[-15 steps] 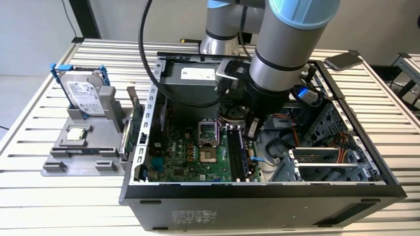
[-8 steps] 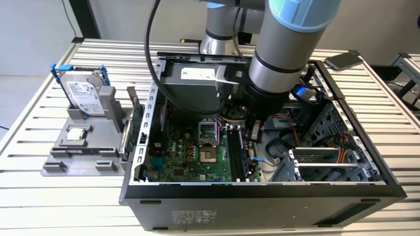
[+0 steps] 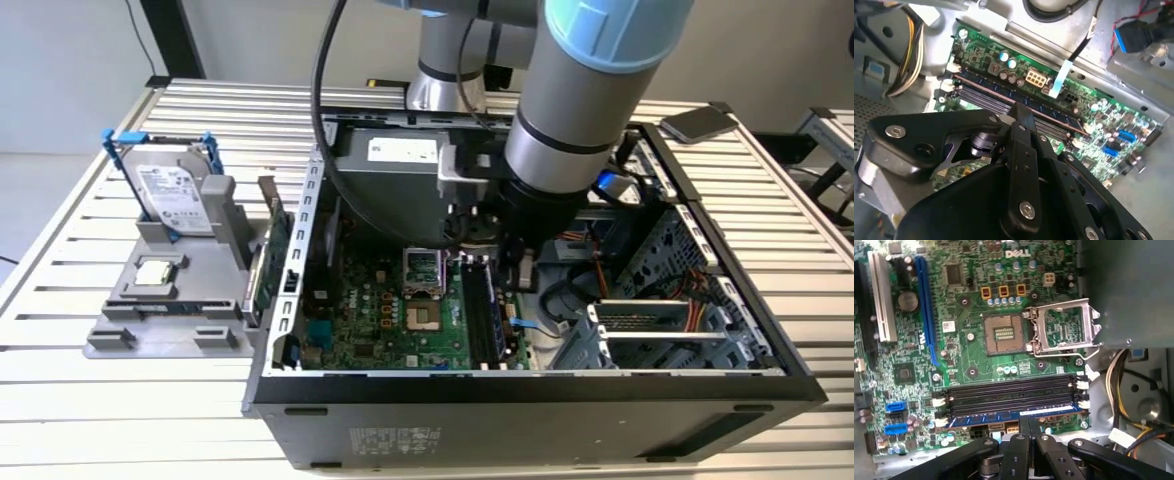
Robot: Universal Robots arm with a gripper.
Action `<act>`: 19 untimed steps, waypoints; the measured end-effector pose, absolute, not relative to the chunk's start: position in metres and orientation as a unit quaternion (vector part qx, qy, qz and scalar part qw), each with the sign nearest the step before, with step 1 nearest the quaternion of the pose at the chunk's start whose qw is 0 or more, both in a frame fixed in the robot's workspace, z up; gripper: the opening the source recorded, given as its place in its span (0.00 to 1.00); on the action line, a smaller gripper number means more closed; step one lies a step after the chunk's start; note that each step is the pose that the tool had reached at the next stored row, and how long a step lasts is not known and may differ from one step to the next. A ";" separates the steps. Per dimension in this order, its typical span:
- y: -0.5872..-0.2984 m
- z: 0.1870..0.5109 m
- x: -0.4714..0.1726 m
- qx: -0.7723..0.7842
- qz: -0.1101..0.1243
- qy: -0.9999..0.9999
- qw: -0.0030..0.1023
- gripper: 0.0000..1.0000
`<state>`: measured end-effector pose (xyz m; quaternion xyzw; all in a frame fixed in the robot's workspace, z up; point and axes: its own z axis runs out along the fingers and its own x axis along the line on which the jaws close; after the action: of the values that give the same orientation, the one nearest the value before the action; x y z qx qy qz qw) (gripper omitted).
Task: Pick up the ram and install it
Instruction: 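Press down the ram until it locks into place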
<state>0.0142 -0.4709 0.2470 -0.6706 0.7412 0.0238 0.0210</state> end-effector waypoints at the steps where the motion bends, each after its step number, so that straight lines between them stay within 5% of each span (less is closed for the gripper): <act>1: -0.471 0.246 0.014 -0.677 0.024 0.735 0.021 0.00; 19: -0.472 0.234 0.014 -0.696 0.024 0.717 0.021 0.00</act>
<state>0.0142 -0.4722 0.2341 -0.6959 0.7174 0.0238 0.0211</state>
